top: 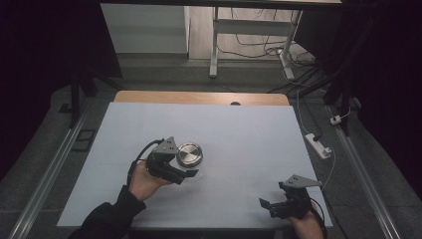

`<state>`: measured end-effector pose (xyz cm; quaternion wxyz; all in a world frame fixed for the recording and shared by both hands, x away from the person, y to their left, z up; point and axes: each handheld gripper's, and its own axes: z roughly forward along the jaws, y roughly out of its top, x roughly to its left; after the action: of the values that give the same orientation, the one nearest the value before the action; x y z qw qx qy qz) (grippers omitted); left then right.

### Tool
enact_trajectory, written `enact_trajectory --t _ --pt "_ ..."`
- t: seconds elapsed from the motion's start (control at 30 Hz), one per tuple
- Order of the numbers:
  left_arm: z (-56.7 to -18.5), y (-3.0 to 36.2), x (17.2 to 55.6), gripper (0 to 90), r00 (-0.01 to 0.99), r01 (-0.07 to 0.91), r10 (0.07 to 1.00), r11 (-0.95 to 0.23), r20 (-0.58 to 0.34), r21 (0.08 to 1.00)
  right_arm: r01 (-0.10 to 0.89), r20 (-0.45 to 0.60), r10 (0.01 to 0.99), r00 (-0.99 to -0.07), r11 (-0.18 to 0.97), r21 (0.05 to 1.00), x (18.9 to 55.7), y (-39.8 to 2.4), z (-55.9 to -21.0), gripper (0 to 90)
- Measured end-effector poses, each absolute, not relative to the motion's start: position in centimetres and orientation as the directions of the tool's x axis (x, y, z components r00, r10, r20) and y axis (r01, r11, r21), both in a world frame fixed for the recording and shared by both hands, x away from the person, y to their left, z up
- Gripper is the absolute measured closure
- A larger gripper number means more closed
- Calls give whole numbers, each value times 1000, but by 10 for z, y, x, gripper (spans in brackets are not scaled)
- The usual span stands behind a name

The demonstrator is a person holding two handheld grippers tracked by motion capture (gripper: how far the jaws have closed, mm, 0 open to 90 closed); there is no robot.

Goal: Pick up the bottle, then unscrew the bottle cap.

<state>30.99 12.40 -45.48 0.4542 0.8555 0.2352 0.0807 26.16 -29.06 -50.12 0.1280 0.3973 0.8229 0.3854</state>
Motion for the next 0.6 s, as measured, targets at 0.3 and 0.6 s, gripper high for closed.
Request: enact_trajectory --t 0.3,0.6 --pt "-455 123 302 162 884 314 463 -492 -62 812 547 84 750 -657 396 738 261 -289 -501 14" --pt "-455 124 301 162 886 311 460 -487 -63 816 533 70 753 -654 393 749 259 -290 -500 13"
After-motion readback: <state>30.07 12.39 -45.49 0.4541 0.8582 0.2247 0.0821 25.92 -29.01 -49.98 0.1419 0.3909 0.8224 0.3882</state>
